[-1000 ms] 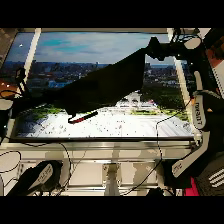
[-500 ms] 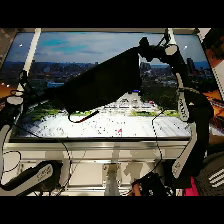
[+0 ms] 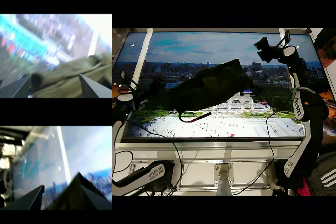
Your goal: Fold the clothes and pants, and hang the long-sleeved shirts on hangers.
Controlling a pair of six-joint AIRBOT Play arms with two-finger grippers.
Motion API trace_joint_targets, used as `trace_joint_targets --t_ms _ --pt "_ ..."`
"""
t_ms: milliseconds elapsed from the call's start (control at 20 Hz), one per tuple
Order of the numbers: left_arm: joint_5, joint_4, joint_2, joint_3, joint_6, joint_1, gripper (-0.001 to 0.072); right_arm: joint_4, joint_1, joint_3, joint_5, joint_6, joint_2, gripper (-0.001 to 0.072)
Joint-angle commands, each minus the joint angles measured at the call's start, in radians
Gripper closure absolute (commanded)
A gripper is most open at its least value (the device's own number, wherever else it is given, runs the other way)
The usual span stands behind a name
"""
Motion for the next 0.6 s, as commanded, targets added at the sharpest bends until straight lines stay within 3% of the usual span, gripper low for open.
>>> trace_joint_targets --t_ms 0,50,200,500,550 --pt "-0.03 -0.013 0.08 0.073 0.045 0.0 0.0048 -0.007 -0.103 0.0 0.442 -0.047 -0.002 0.0141" --pt "-0.068 -0.014 0.114 0.097 0.045 0.0 0.0048 -0.01 -0.126 0.0 0.529 -0.047 -0.005 0.0095" --pt "-0.224 -0.076 0.208 0.144 0.045 0.0 0.0048 -0.022 -0.152 -0.018 0.603 -0.046 -0.016 0.009" --pt "-0.246 -0.08 0.332 0.147 0.056 -0.005 0.005 -0.021 -0.124 -0.021 0.663 -0.044 -0.092 0.0089" --pt "-0.246 -0.08 0.338 0.147 0.056 -0.008 0.005 -0.019 -0.111 -0.021 0.668 -0.044 -0.103 0.006"
